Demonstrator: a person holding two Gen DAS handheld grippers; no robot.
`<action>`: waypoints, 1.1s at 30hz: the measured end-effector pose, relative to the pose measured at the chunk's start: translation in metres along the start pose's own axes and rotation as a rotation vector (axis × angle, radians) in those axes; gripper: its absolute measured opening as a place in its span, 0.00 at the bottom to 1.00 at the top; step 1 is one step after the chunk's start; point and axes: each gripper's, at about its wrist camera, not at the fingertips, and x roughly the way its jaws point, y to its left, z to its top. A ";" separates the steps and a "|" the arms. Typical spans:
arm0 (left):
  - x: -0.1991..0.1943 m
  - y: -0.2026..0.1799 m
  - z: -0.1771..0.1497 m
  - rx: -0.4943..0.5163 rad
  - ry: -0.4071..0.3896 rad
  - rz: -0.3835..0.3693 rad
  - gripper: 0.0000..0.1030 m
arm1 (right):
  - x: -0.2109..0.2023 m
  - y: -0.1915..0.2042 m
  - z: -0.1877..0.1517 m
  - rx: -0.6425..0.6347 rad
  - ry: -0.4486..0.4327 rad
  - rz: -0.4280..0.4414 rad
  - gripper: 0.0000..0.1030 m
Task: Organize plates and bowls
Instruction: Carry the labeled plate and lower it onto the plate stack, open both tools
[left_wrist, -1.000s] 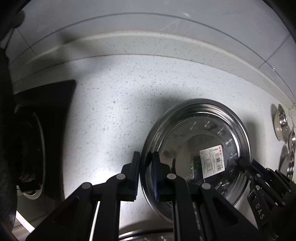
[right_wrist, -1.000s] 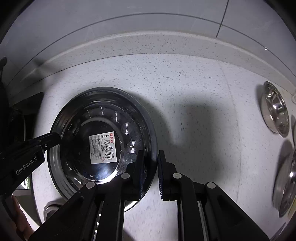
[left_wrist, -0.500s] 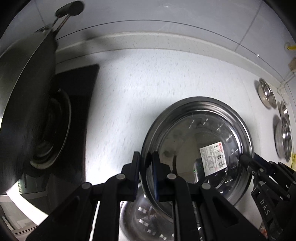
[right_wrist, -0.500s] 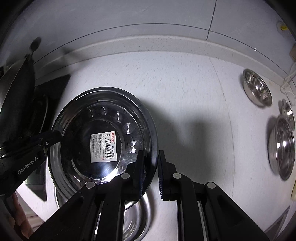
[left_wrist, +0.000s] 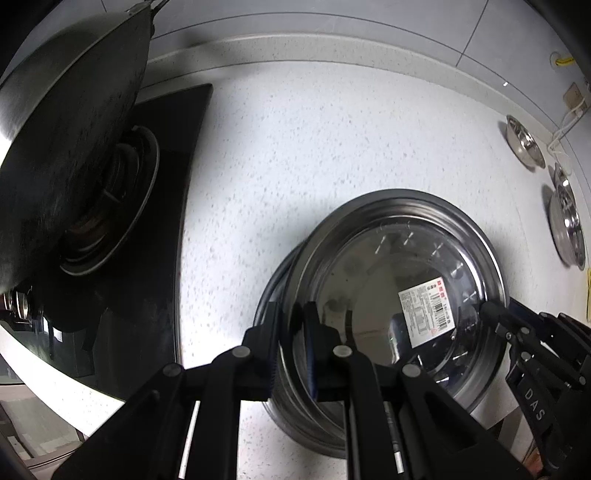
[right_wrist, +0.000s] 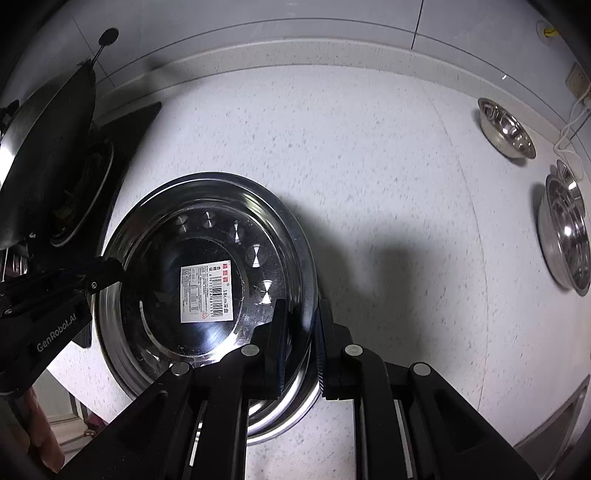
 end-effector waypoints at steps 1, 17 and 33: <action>0.000 0.001 -0.004 0.002 0.001 0.001 0.11 | 0.001 0.000 -0.003 0.001 0.003 -0.001 0.12; 0.019 0.002 -0.025 0.015 0.038 0.021 0.12 | 0.021 0.003 -0.020 -0.002 0.050 0.001 0.12; 0.024 -0.004 -0.028 0.003 0.029 0.058 0.12 | 0.030 0.005 -0.018 -0.049 0.072 0.012 0.13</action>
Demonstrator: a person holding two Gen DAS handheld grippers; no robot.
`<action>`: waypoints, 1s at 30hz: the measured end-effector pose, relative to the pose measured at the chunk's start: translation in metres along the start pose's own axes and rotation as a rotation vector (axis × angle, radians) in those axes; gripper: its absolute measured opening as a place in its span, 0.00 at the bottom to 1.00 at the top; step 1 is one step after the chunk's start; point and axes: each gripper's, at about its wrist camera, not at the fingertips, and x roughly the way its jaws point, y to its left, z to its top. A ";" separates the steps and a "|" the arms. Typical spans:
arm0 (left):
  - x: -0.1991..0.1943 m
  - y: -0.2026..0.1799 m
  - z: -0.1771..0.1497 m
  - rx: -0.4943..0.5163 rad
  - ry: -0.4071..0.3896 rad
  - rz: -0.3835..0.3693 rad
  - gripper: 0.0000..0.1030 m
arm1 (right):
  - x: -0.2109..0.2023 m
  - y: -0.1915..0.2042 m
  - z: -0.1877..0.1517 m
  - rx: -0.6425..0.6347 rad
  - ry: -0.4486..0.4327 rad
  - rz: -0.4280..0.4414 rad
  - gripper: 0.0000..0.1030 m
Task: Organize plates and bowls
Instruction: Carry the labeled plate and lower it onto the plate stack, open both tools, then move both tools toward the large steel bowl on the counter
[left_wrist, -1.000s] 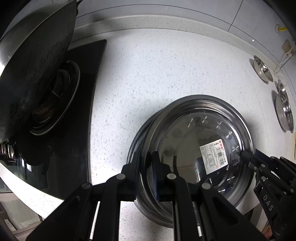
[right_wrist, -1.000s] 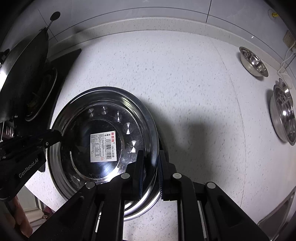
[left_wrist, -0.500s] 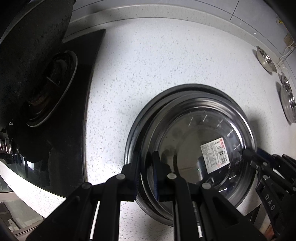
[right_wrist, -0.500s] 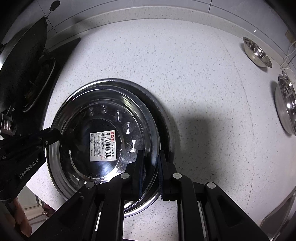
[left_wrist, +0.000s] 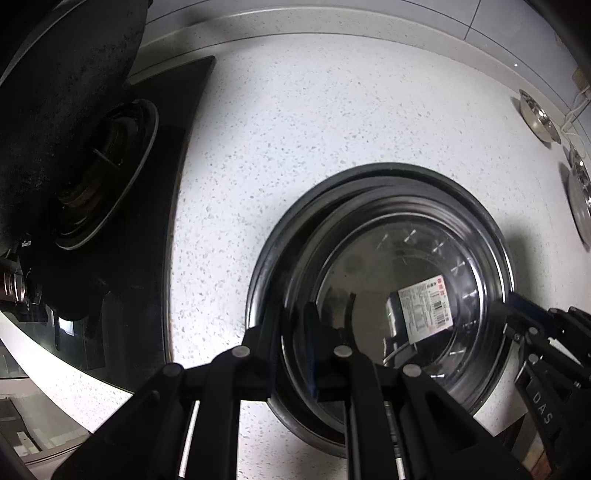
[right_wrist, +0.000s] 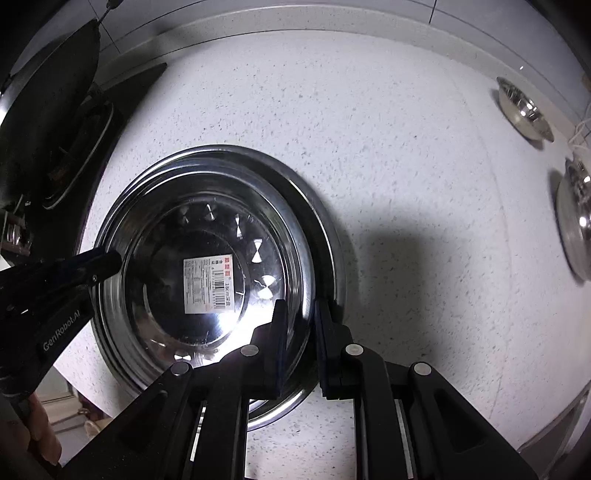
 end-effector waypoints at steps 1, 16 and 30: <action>-0.001 0.000 0.001 -0.005 0.000 -0.001 0.12 | 0.000 0.001 0.000 -0.006 0.002 -0.002 0.13; -0.080 -0.069 0.057 0.101 -0.117 -0.189 0.18 | -0.051 -0.073 0.005 0.124 -0.098 0.044 0.51; -0.089 -0.358 0.149 0.461 -0.066 -0.386 0.56 | -0.134 -0.349 -0.019 0.617 -0.291 -0.171 0.81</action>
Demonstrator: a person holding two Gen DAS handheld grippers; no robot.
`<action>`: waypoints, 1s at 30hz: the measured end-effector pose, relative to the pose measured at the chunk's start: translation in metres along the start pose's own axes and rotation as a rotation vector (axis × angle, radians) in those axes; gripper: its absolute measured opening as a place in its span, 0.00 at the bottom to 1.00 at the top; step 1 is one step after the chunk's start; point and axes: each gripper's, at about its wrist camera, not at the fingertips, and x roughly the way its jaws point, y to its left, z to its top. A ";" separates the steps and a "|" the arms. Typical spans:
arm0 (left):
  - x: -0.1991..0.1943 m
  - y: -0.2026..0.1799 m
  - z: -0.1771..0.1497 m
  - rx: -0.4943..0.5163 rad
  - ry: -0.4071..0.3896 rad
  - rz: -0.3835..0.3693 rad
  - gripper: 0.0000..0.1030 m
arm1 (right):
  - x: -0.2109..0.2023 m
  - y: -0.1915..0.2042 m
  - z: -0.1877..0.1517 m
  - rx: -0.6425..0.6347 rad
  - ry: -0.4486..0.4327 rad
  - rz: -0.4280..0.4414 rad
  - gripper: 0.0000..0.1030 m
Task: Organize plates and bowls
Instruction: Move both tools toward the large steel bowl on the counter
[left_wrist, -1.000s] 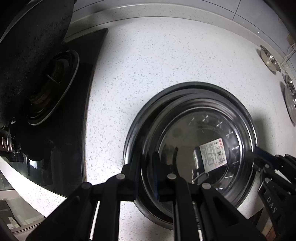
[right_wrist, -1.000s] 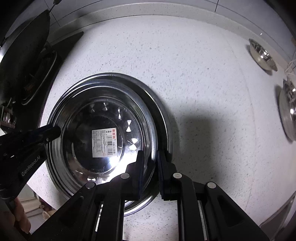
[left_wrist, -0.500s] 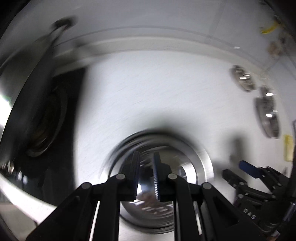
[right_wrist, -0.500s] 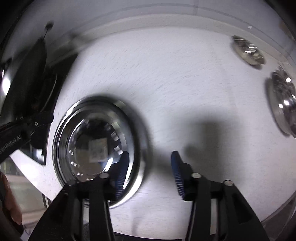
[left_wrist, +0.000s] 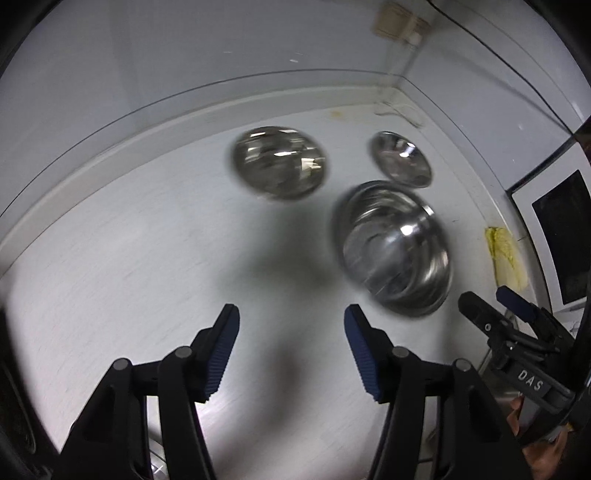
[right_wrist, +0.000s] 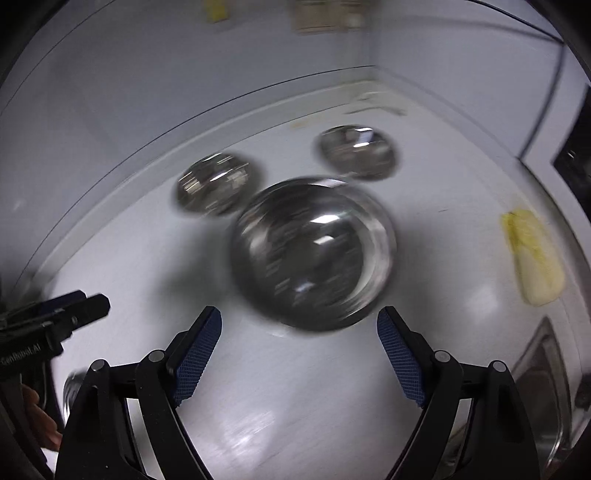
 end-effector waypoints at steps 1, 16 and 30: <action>0.009 -0.010 0.010 0.010 0.010 -0.003 0.56 | 0.003 -0.013 0.007 0.021 -0.006 -0.014 0.81; 0.112 -0.074 0.058 0.041 0.128 0.095 0.57 | 0.088 -0.093 0.058 0.145 0.093 -0.016 0.81; 0.124 -0.060 0.057 -0.038 0.163 0.134 0.57 | 0.114 -0.094 0.053 0.168 0.135 0.044 0.81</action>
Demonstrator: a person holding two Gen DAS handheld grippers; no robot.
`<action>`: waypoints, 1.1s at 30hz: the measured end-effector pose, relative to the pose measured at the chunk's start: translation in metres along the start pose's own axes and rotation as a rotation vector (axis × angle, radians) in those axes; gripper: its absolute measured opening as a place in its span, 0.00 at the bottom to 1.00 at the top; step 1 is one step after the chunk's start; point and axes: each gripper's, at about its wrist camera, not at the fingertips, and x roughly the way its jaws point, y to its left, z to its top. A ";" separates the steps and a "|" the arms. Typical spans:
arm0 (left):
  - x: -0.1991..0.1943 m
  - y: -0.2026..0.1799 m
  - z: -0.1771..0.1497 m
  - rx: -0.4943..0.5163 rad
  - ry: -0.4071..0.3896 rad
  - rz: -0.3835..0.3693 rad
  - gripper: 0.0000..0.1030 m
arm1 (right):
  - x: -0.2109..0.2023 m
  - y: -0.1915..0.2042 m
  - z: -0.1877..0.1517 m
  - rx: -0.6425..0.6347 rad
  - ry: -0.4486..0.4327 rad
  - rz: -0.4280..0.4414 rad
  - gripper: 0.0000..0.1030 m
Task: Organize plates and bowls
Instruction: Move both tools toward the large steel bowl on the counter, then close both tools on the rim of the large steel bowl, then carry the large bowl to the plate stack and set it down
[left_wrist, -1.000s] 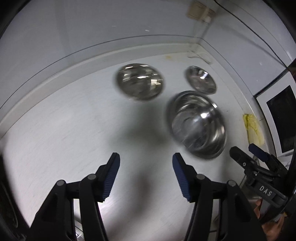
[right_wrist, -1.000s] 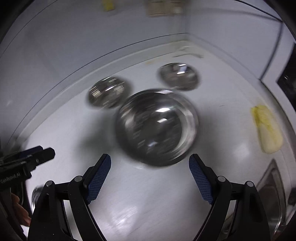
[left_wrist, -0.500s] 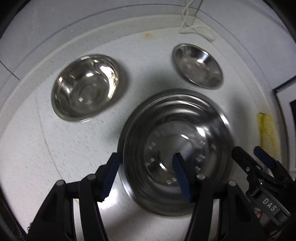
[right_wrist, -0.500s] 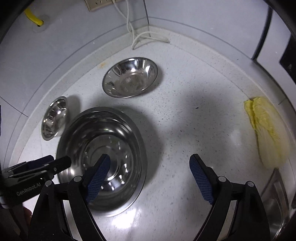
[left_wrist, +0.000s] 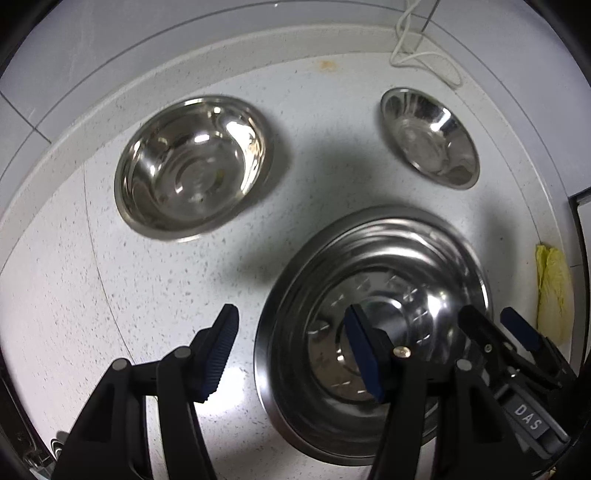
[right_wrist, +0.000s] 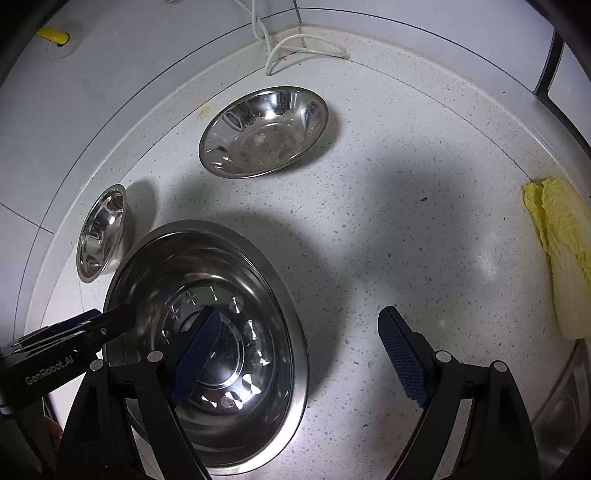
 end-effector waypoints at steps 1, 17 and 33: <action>0.002 0.000 -0.001 -0.003 0.006 0.000 0.57 | 0.000 0.000 -0.001 0.001 0.003 0.001 0.81; 0.004 0.016 -0.035 -0.037 0.033 -0.047 0.12 | 0.001 -0.005 -0.041 -0.002 0.083 0.007 0.11; -0.089 0.168 -0.120 -0.195 -0.094 0.044 0.13 | -0.052 0.133 -0.104 -0.282 0.034 0.020 0.13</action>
